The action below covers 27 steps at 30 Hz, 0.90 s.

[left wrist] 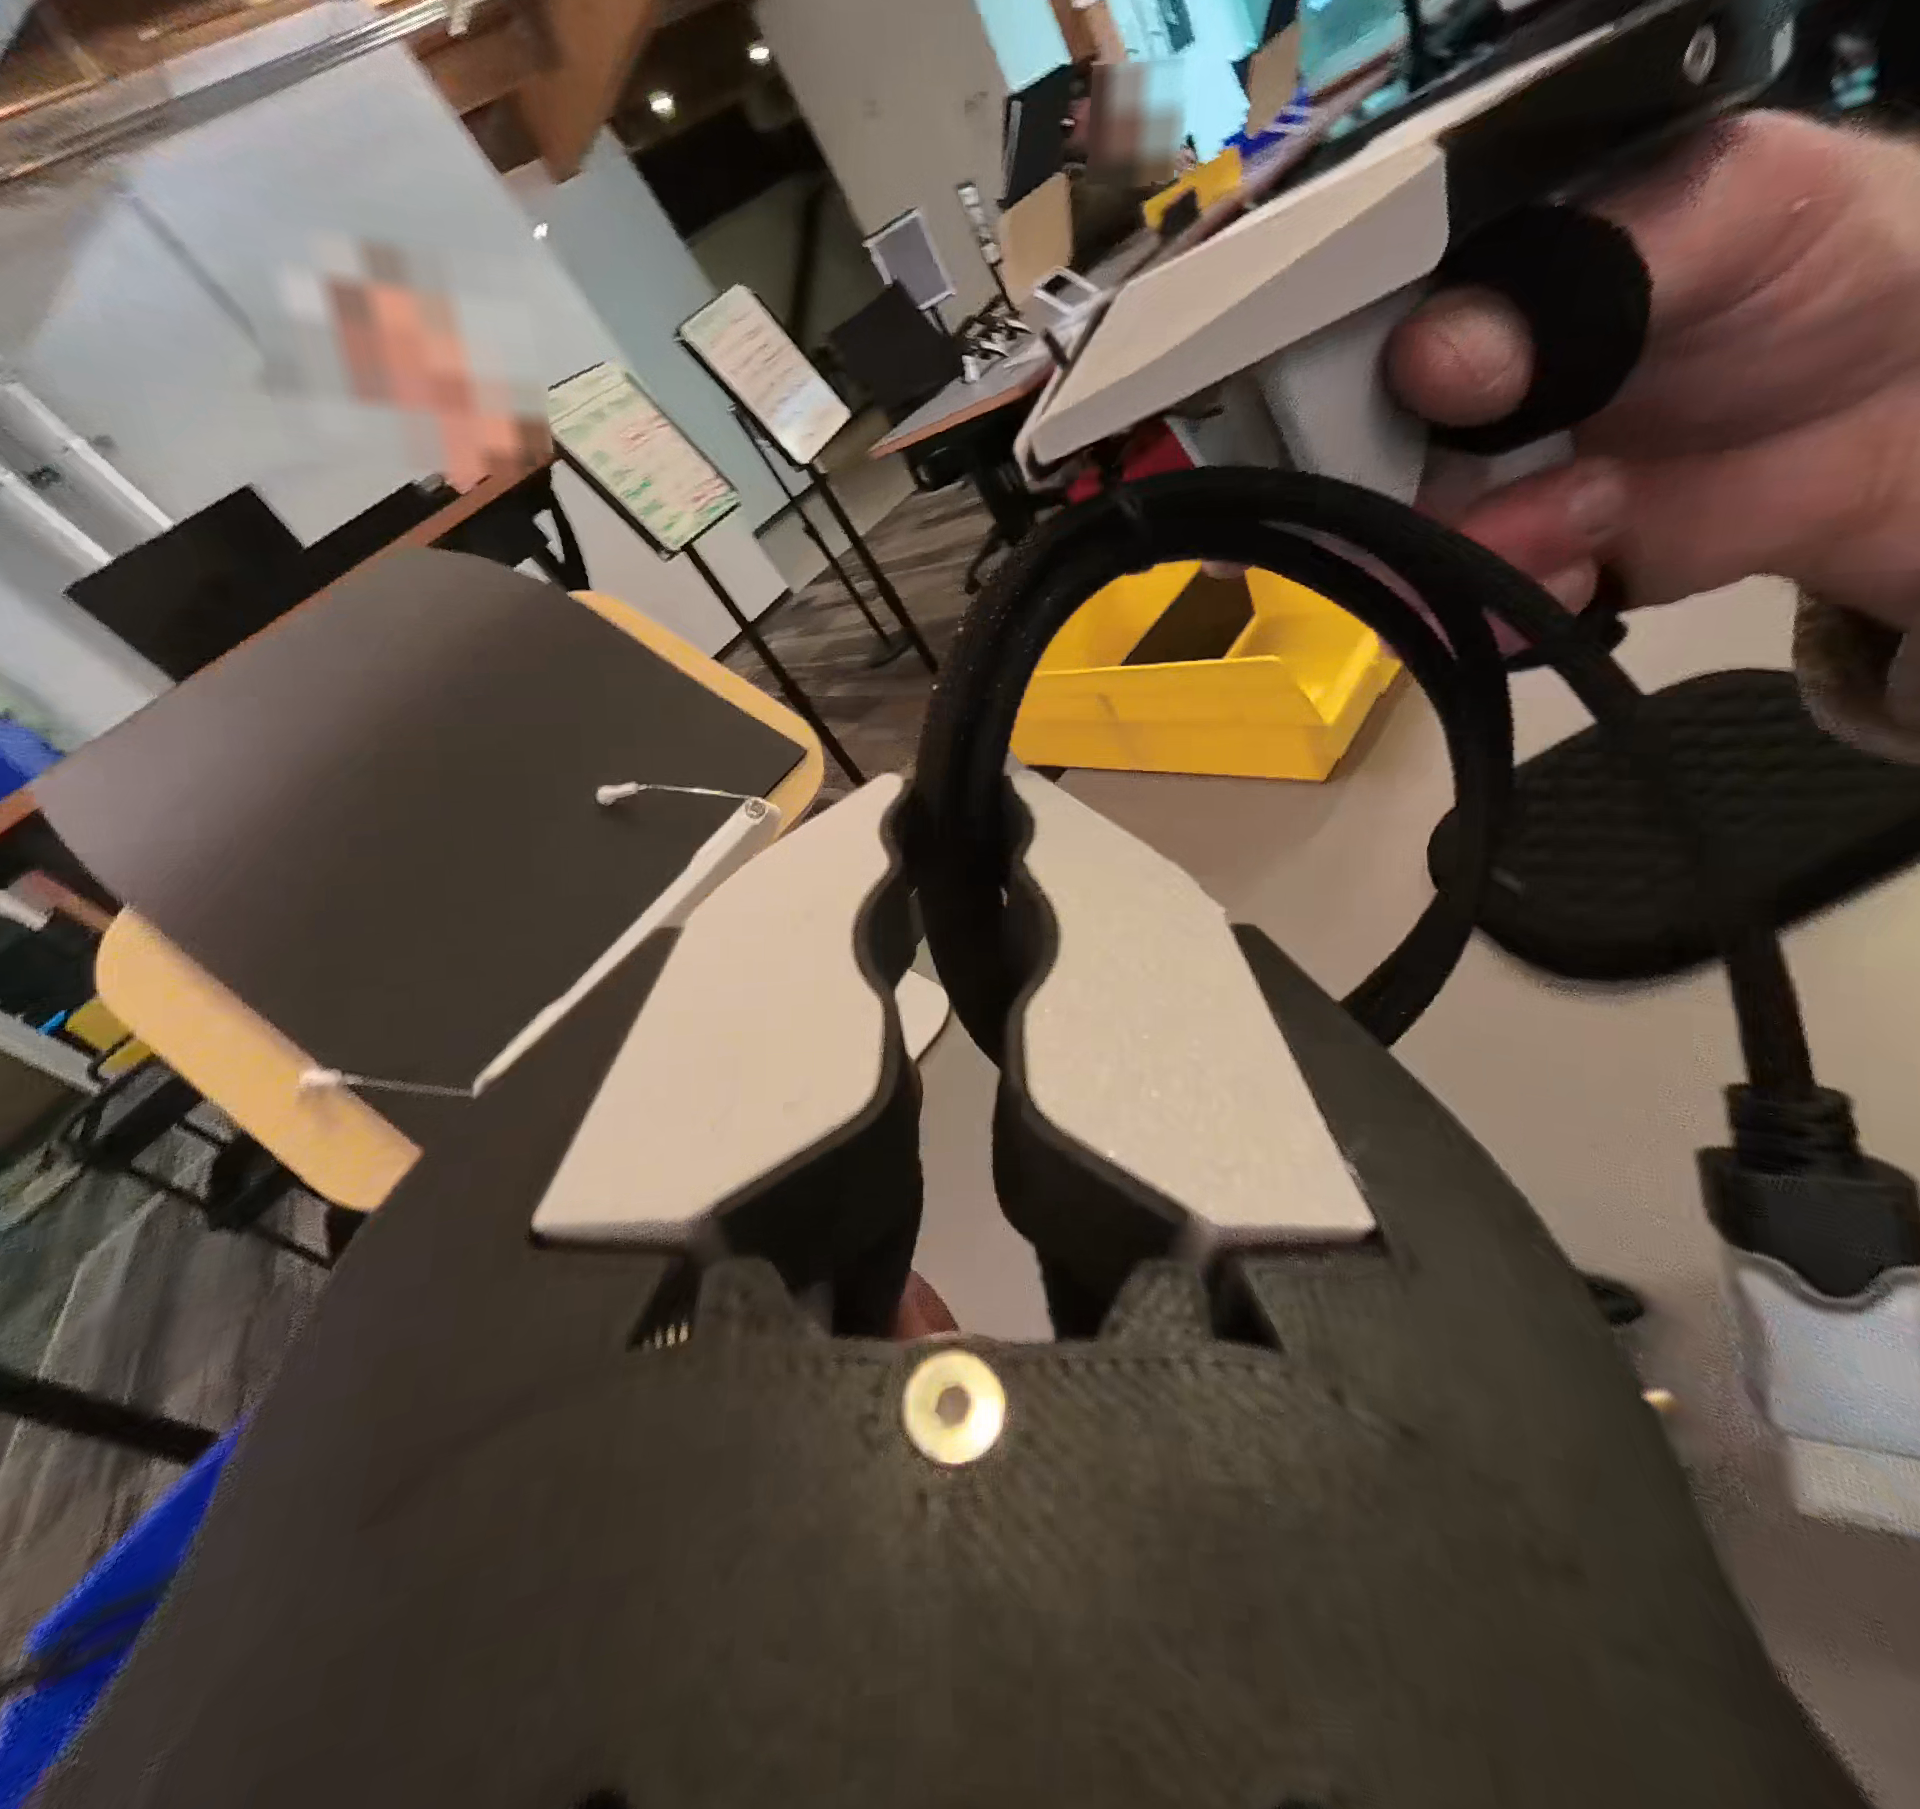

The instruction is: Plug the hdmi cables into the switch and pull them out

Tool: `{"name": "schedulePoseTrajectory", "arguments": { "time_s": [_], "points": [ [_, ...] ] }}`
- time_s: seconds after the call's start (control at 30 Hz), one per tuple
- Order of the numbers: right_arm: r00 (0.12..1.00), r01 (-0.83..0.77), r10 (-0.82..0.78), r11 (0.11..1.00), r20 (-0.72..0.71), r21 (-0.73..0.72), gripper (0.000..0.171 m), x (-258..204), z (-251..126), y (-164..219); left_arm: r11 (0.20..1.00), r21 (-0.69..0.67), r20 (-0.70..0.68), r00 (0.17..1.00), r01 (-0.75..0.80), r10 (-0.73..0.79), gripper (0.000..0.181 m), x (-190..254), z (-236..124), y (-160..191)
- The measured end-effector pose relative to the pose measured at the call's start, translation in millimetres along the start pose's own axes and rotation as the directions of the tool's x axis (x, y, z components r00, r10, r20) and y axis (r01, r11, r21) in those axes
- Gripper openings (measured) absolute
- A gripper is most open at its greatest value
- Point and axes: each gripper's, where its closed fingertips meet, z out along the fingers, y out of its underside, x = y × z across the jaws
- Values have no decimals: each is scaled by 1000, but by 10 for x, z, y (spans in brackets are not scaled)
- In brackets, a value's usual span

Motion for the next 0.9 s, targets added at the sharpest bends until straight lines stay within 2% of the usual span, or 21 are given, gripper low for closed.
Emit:
{"name": "schedulePoseTrajectory", "arguments": {
  "time_s": [0.2, 0.3, 0.43, 0.53, 0.6, 0.67, 0.77, 0.9],
  "points": [
    [1000, 29, -29, 1000, -3, 8, 0, -34, -3, -37, 999, 45, 133, 991, 28, -33, 12, 116, -159, -112],
    [999, 53, -54, 999, -7, -9, 0, -41, -12, -19, 999, 44, 147, 989, 9, -16, 12, 171, -209, -159],
    [984, 131, -146, 981, -100, -145, 0, 33, -16, 92, 998, 21, 168, 984, -67, 63, 10, 205, -194, -149],
    [947, 185, -252, 935, -200, -302, 0, 142, -17, 216, 956, -82, 291, 911, -280, 292, 9, 188, -167, -170],
    [928, 198, -284, 924, -240, -327, 0, 158, -39, 173, 956, -70, 303, 907, -286, 294, 8, 244, -138, -215],
    [920, 191, -284, 926, -269, -325, 0, 180, -35, 145, 939, -100, 353, 871, -329, 342, 8, 254, -120, -248],
    [929, 165, -243, 946, -279, -278, 0, 203, 46, 140, 940, -95, 363, 867, -329, 341, 11, 455, -19, -280],
    [955, 137, -180, 972, -236, -190, 0, 136, 109, 76, 980, 25, 296, 938, -198, 182, 23, 634, 124, -273]
  ]
}}
